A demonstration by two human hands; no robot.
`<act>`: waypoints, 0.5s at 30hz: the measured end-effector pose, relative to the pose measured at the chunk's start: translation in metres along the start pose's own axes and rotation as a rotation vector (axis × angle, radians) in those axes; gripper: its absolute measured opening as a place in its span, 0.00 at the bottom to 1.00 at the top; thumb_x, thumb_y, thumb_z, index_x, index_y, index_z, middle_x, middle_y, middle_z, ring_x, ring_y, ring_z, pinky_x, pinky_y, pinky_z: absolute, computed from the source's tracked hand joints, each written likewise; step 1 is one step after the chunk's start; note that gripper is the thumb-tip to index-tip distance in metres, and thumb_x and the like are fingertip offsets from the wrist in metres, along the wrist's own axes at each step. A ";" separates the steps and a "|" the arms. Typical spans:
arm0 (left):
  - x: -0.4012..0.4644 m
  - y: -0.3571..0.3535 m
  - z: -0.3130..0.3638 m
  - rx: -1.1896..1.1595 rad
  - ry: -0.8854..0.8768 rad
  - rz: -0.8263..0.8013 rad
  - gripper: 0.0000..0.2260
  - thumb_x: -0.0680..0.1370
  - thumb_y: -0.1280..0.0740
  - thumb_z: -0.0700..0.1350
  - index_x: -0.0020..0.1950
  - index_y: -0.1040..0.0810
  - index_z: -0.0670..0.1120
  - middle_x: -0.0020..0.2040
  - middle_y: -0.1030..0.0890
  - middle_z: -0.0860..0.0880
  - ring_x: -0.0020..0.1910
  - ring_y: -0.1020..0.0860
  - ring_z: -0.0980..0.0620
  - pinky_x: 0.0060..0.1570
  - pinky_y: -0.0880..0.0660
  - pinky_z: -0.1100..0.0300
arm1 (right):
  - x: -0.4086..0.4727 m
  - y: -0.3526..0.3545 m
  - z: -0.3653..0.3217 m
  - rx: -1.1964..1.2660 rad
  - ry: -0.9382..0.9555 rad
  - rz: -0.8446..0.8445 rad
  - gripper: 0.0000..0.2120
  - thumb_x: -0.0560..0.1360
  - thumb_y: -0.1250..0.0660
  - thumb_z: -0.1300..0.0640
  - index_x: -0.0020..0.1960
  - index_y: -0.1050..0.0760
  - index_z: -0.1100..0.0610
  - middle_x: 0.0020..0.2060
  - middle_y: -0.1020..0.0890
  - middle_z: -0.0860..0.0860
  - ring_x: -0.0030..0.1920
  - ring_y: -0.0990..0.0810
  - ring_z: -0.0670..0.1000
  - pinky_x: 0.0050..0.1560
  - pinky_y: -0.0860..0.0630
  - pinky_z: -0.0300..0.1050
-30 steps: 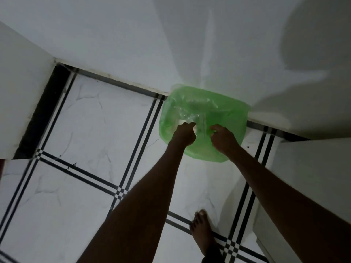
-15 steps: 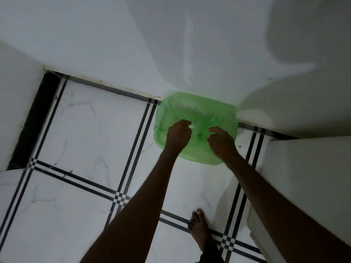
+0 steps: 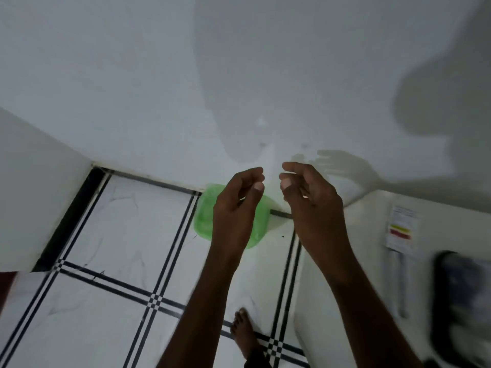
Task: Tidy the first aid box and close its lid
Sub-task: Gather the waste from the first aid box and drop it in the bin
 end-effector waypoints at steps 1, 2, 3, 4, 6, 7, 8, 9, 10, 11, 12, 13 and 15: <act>-0.023 -0.021 0.024 -0.025 -0.020 -0.017 0.11 0.80 0.35 0.41 0.61 0.20 0.47 0.58 0.17 0.49 0.60 0.20 0.51 0.63 0.23 0.49 | -0.013 0.034 -0.014 0.016 0.026 0.016 0.11 0.78 0.37 0.54 0.60 0.23 0.50 0.50 0.17 0.44 0.50 0.19 0.40 0.49 0.25 0.30; -0.044 -0.040 0.043 -0.054 -0.031 -0.030 0.11 0.80 0.36 0.41 0.61 0.20 0.46 0.58 0.17 0.48 0.60 0.20 0.50 0.62 0.23 0.50 | -0.024 0.062 -0.026 0.024 0.051 0.028 0.11 0.78 0.37 0.54 0.60 0.23 0.50 0.50 0.17 0.45 0.49 0.19 0.40 0.48 0.25 0.29; -0.062 -0.058 0.058 -0.072 -0.044 -0.048 0.11 0.80 0.36 0.41 0.61 0.20 0.46 0.58 0.17 0.47 0.60 0.20 0.50 0.61 0.23 0.51 | -0.033 0.087 -0.033 0.039 0.064 0.037 0.11 0.78 0.37 0.54 0.60 0.23 0.50 0.50 0.17 0.45 0.49 0.19 0.40 0.47 0.26 0.27; -0.086 -0.085 0.072 -0.090 -0.041 -0.069 0.11 0.80 0.36 0.41 0.61 0.21 0.46 0.58 0.17 0.46 0.60 0.20 0.49 0.60 0.22 0.52 | -0.047 0.125 -0.038 0.041 0.076 0.056 0.11 0.78 0.37 0.55 0.60 0.23 0.50 0.50 0.17 0.45 0.49 0.19 0.39 0.47 0.27 0.27; -0.121 -0.125 0.083 -0.120 -0.028 -0.113 0.11 0.80 0.36 0.42 0.61 0.21 0.46 0.57 0.16 0.45 0.59 0.19 0.48 0.59 0.22 0.51 | -0.066 0.174 -0.039 0.030 0.082 0.070 0.11 0.78 0.37 0.55 0.60 0.23 0.50 0.51 0.17 0.44 0.50 0.20 0.38 0.48 0.26 0.27; -0.140 -0.148 0.088 -0.138 -0.020 -0.139 0.12 0.79 0.36 0.44 0.61 0.21 0.46 0.56 0.16 0.45 0.58 0.19 0.47 0.59 0.22 0.49 | -0.077 0.202 -0.037 0.015 0.090 0.085 0.11 0.78 0.37 0.54 0.60 0.23 0.49 0.50 0.17 0.44 0.50 0.20 0.38 0.49 0.24 0.30; -0.156 -0.170 0.088 -0.142 -0.003 -0.167 0.12 0.79 0.36 0.44 0.61 0.21 0.45 0.56 0.16 0.44 0.58 0.18 0.46 0.58 0.23 0.48 | -0.086 0.228 -0.032 0.010 0.089 0.100 0.11 0.78 0.37 0.54 0.59 0.23 0.49 0.50 0.16 0.45 0.50 0.19 0.39 0.49 0.23 0.33; -0.176 -0.198 0.087 -0.146 0.018 -0.202 0.12 0.79 0.36 0.43 0.61 0.21 0.44 0.56 0.16 0.42 0.57 0.18 0.44 0.58 0.23 0.47 | -0.098 0.261 -0.024 -0.009 0.086 0.125 0.10 0.78 0.37 0.55 0.59 0.23 0.50 0.49 0.16 0.45 0.49 0.19 0.40 0.50 0.22 0.34; -0.192 -0.222 0.085 -0.144 0.039 -0.236 0.11 0.80 0.36 0.41 0.61 0.21 0.42 0.57 0.16 0.41 0.57 0.18 0.43 0.58 0.22 0.48 | -0.107 0.286 -0.015 -0.036 0.085 0.142 0.10 0.78 0.37 0.55 0.58 0.23 0.50 0.49 0.16 0.46 0.49 0.19 0.40 0.50 0.23 0.33; -0.208 -0.246 0.081 -0.134 0.057 -0.273 0.11 0.80 0.37 0.40 0.61 0.21 0.42 0.56 0.16 0.41 0.56 0.18 0.43 0.57 0.22 0.49 | -0.115 0.311 -0.004 -0.071 0.081 0.157 0.10 0.78 0.37 0.55 0.58 0.22 0.51 0.49 0.16 0.45 0.49 0.19 0.40 0.49 0.23 0.32; -0.222 -0.266 0.076 -0.123 0.077 -0.313 0.11 0.80 0.37 0.39 0.61 0.21 0.42 0.56 0.16 0.41 0.55 0.17 0.44 0.55 0.21 0.51 | -0.123 0.331 0.007 -0.104 0.080 0.174 0.09 0.78 0.37 0.55 0.57 0.22 0.51 0.48 0.16 0.45 0.48 0.19 0.40 0.49 0.23 0.33; -0.233 -0.284 0.070 -0.107 0.088 -0.352 0.11 0.80 0.37 0.39 0.61 0.21 0.42 0.55 0.16 0.41 0.54 0.17 0.45 0.53 0.19 0.54 | -0.131 0.349 0.018 -0.133 0.079 0.198 0.09 0.79 0.37 0.56 0.57 0.22 0.52 0.48 0.16 0.45 0.47 0.18 0.40 0.49 0.22 0.34; -0.256 -0.316 0.054 -0.049 0.105 -0.425 0.11 0.80 0.36 0.40 0.61 0.20 0.44 0.54 0.15 0.42 0.53 0.16 0.48 0.50 0.19 0.58 | -0.150 0.385 0.045 -0.207 0.093 0.264 0.08 0.78 0.36 0.58 0.56 0.22 0.55 0.47 0.16 0.46 0.44 0.19 0.41 0.47 0.22 0.35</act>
Point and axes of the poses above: each hand's wrist, its own x-axis towards the middle knuckle, its own y-axis out of the back of the hand, z = x × y, the point moved 9 cm from there along x, towards the middle knuckle
